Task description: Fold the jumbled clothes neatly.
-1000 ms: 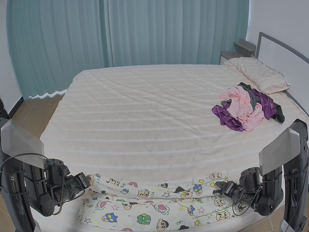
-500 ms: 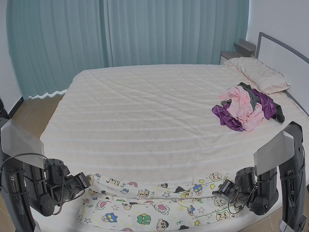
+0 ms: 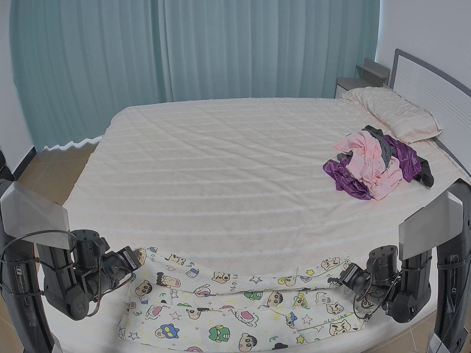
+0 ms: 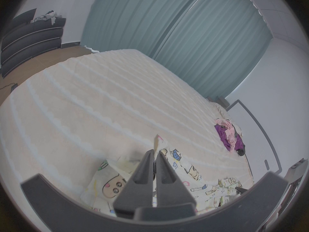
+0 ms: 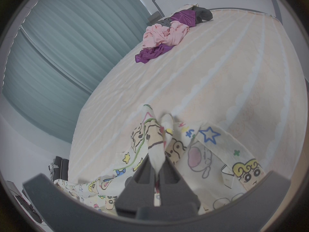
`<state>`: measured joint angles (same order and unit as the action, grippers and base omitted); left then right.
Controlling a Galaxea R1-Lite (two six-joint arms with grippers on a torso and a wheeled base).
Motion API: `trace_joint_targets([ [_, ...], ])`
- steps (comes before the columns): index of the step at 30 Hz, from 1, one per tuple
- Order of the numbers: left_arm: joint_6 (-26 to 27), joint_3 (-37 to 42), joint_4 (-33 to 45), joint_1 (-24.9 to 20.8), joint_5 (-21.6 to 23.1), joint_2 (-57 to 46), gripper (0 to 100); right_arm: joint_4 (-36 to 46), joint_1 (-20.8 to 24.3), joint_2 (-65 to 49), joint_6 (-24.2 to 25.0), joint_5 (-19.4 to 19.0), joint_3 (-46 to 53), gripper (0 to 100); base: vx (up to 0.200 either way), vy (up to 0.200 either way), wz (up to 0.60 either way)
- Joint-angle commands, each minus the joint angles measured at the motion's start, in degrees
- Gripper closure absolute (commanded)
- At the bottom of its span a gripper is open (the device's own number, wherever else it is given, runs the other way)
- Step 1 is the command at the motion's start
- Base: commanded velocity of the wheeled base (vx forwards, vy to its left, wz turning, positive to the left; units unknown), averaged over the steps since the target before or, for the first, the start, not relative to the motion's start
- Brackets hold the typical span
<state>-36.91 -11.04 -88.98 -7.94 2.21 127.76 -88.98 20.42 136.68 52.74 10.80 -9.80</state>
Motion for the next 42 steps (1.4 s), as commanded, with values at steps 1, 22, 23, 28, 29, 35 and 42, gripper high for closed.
trace_joint_targets([
  [1, 0.0, -2.14, -1.02, 0.11, -0.01, 0.12, 100, -0.93, -0.38, -1.94, 0.0, -0.17, -0.39, 100, 0.0, 0.0, 0.0],
  [22, -10.72, -7.41, -1.02, 3.45, -1.77, 1.0, 100, -0.93, 0.5, -1.77, 0.26, -0.25, -1.27, 100, 0.0, 0.0, 0.0],
  [23, -10.72, -7.32, -1.02, 3.45, -1.68, 1.0, 100, -0.93, 0.5, -1.68, 0.26, -0.25, -1.27, 100, 0.0, 0.0, 0.0],
  [28, -9.23, -3.02, -1.02, 3.54, 4.47, 0.91, 100, -0.93, 0.5, -1.59, 0.26, -0.25, -0.75, 100, 0.0, 0.0, 0.0],
  [29, -8.61, -3.63, -1.02, 3.81, 5.35, 1.09, 100, -0.93, 0.5, -1.42, 0.17, -0.25, -0.66, 100, 0.0, 0.0, 0.0],
  [35, -3.08, -9.35, 4.25, 3.98, 6.32, 2.5, 0, -0.93, 1.64, -0.63, 0.09, -0.08, -0.48, 100, 0.0, 0.0, 0.0],
  [42, 7.03, -19.8, 19.55, 6.0, 14.84, 2.5, 0, -0.93, 1.99, -0.63, 0.09, -0.25, 0.75, 100, 0.0, 0.0, 0.0],
])
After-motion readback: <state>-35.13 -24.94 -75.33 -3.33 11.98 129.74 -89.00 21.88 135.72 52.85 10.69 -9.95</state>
